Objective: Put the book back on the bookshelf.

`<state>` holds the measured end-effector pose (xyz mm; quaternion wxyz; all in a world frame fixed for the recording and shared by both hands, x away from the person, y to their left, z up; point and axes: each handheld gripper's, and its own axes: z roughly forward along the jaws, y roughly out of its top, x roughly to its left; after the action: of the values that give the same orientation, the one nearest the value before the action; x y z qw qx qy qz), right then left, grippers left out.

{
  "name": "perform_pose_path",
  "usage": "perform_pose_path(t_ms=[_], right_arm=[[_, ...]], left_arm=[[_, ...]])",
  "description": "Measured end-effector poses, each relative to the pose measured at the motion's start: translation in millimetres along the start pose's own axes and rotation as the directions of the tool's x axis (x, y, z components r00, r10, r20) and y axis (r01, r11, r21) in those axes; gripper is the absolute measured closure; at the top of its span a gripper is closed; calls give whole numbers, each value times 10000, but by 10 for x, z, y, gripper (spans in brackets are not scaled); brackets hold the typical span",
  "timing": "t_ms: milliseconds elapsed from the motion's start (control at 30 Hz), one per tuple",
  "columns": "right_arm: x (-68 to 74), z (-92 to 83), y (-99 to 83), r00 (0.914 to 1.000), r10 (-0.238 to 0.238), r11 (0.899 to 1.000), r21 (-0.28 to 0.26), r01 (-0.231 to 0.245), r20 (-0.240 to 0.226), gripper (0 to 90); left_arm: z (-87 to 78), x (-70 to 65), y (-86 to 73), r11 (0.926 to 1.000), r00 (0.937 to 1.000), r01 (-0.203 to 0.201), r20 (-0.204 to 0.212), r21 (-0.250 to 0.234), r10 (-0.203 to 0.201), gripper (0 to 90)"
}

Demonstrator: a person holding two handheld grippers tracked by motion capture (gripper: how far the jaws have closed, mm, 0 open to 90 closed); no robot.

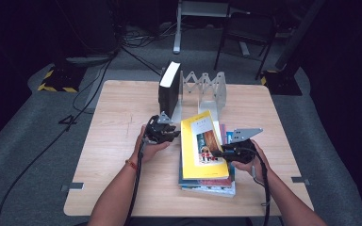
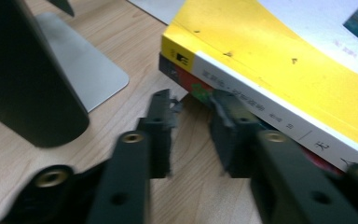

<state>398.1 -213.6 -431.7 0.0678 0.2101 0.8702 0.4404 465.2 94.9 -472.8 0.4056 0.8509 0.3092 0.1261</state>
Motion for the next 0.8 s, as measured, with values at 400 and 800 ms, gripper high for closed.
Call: perform_pose_path(t_ms=[400, 800], right_arm=[[20, 1, 17, 9998, -183, 9995, -243, 185, 56, 746], [24, -2, 20, 9991, -401, 9985, -368, 397, -100, 751]], left_arm=[[-6, 36, -5, 9999, 9978, -117, -660, -76, 111, 807], [172, 30, -88, 9997, 9991, 243, -340, -67, -245, 757]])
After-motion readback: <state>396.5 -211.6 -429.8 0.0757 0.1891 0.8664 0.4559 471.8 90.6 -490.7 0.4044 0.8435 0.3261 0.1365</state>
